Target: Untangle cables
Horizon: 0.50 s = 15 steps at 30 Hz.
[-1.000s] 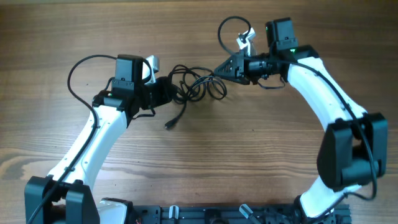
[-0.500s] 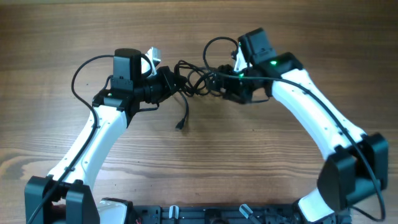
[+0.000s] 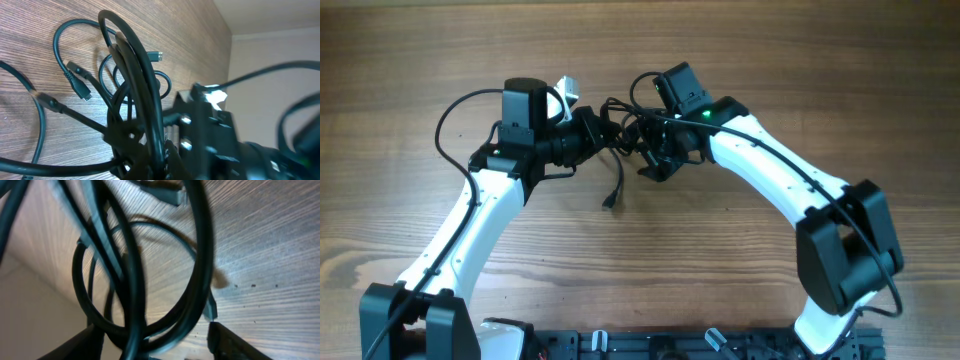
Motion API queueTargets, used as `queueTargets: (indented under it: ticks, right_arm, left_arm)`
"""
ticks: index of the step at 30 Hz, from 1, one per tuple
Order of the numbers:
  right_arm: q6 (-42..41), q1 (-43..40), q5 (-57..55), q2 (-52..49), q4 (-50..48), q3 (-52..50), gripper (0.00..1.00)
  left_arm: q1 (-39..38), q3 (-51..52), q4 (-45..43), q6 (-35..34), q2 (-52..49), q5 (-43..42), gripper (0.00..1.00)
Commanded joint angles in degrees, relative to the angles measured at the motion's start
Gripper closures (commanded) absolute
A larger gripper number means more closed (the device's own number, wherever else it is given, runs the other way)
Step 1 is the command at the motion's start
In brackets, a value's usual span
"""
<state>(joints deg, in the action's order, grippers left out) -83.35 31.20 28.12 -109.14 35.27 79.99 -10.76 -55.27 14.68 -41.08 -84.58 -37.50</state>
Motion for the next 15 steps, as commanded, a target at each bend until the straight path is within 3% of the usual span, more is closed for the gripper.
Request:
queueTargets:
  ticks: [1, 3, 6, 8, 13, 15]
  right_arm:
    - [-0.04, 0.0, -4.35, -2.91, -0.72, 0.15, 0.44]
    - [7.48, -0.33, -8.96, -2.93, -1.86, 0.15, 0.53]
    - [21.27, -1.88, -8.94, -2.84, -5.31, 0.15, 0.84]
    - [29.59, -3.21, -8.79, -2.82, -6.73, 0.17, 0.87]
    - [33.16, -5.31, -8.07, -2.82, -6.97, 0.17, 0.9]
    - [39.21, -5.9, -6.82, -2.71, -8.68, 0.5, 0.93]
  left_arm:
    - [0.07, -0.44, -0.28, -0.35, 0.2, -1.7, 0.96]
    - [0.07, -0.44, -0.28, -0.35, 0.17, -1.7, 0.96]
    - [0.07, -0.44, -0.28, -0.33, 0.2, -1.68, 0.96]
    - [0.07, -0.44, -0.28, -0.31, 0.17, -1.68, 0.96]
    - [0.07, -0.44, -0.11, -0.31, 0.17, -1.68, 0.96]
    - [0.07, -0.44, 0.2, 0.33, 0.17, -1.66, 0.96]
